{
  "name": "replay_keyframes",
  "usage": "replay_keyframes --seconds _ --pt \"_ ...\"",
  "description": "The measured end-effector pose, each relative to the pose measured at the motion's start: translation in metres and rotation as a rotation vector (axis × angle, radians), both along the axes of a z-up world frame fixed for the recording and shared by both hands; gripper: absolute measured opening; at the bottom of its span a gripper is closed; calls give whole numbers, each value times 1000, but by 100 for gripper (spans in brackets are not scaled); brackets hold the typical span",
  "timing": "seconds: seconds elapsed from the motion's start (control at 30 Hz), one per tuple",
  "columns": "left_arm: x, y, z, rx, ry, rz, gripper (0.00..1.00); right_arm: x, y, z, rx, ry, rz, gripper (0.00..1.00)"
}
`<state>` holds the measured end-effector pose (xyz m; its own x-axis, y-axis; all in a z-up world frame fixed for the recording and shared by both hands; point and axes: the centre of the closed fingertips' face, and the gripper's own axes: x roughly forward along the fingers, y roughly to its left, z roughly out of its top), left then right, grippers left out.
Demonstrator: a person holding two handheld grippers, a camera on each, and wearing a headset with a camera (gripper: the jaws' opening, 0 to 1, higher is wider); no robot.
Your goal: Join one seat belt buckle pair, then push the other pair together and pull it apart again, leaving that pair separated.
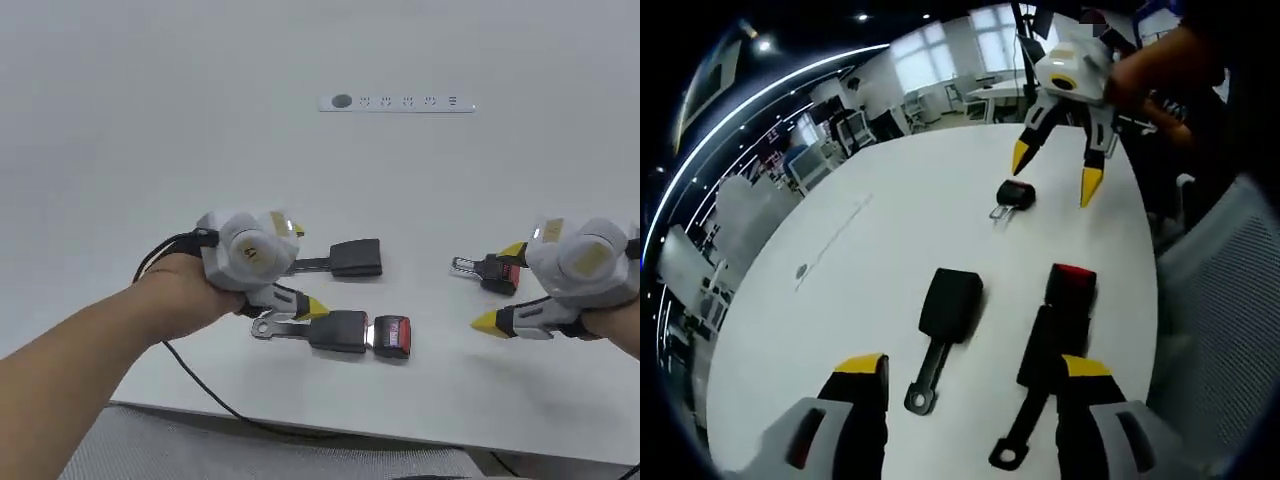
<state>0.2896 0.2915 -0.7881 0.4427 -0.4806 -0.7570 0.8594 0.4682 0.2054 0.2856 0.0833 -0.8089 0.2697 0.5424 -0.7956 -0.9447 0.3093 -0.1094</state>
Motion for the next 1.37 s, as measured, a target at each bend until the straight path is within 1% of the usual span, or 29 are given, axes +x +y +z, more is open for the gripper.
replay_keyframes --seconds 0.07,0.13,0.17,0.2,0.27,0.33,0.37,0.4,0.43,0.47,0.5,0.53,0.57,0.6,0.63,0.67,0.7,0.8,0.87,0.9,1.0,1.03,1.07,1.13,1.2,1.23,1.3,1.37 --pt "-9 8 1 -13 7 27 72 -6 -1 3 7 6 5 64" --pt "-16 15 0 -16 9 41 75 -11 -2 5 11 5 4 66" --pt "-21 20 0 -17 12 49 76 -14 -4 6 11 6 1 66" --pt "-24 23 -1 -16 16 58 77 -16 -6 7 13 6 -1 66" --pt "-29 35 -5 -9 23 90 76 -21 -10 8 18 8 -15 66" --pt "-35 42 -4 -21 25 108 77 -26 -13 9 18 -3 -21 66" --pt "-39 46 -4 -29 30 121 79 -26 -14 11 26 -19 -25 66" --pt "-42 48 -3 -32 34 131 81 -28 -16 13 29 -19 -31 66" --pt "-47 50 -2 -44 40 133 83 -30 -17 13 34 -12 -41 67" --pt "-51 51 -2 -54 46 128 87 -31 -18 14 38 -10 -48 69" --pt "-57 53 -2 -57 61 136 91 -33 -19 14 40 -12 -54 72" --pt "-59 57 -3 -53 67 154 96 -36 -20 14 42 -5 -56 73" --pt "-60 59 -2 -52 61 168 98 -39 -20 13 42 4 -56 73" --pt "-60 62 -1 -58 58 186 99 -40 -21 12 40 3 -58 73" --pt "-59 63 1 -85 51 227 100 -41 -23 9 39 0 -63 76" --pt "-60 65 1 -94 52 246 100 -42 -24 8 40 4 -68 79" --pt "-61 66 1 -91 47 247 100 -42 -26 6 38 11 -92 81" --pt "-66 69 -2 -72 46 248 100 -39 -27 9 50 -8 -128 90" --pt "-68 75 -2 -52 31 251 100 -39 -28 12 57 -15 -144 94" --pt "-68 77 -4 -52 27 257 100 -39 -27 13 63 -15 -155 96" --pt "-68 85 -2 -67 2 291 100 -40 -28 11 65 -7 -181 100" --pt "-68 86 -2 -71 0 301 100 -40 -28 10 67 -1 -190 100" --pt "-68 86 -3 -82 3 317 100 -41 -27 10 75 7 -202 100" --pt "-70 79 -2 -127 24 321 100 -40 -27 9 84 15 -221 100" --pt "-70 79 -3 -116 23 313 100 -38 -26 10 87 13 -226 100" --pt "-71 79 -5 -97 22 302 100 -37 -26 10 86 13 -230 100" --pt "-72 80 -7 -91 25 304 100 -36 -25 12 86 14 -232 100" --pt "-71 81 -7 -96 26 313 100 -36 -25 13 76 19 -223 100"
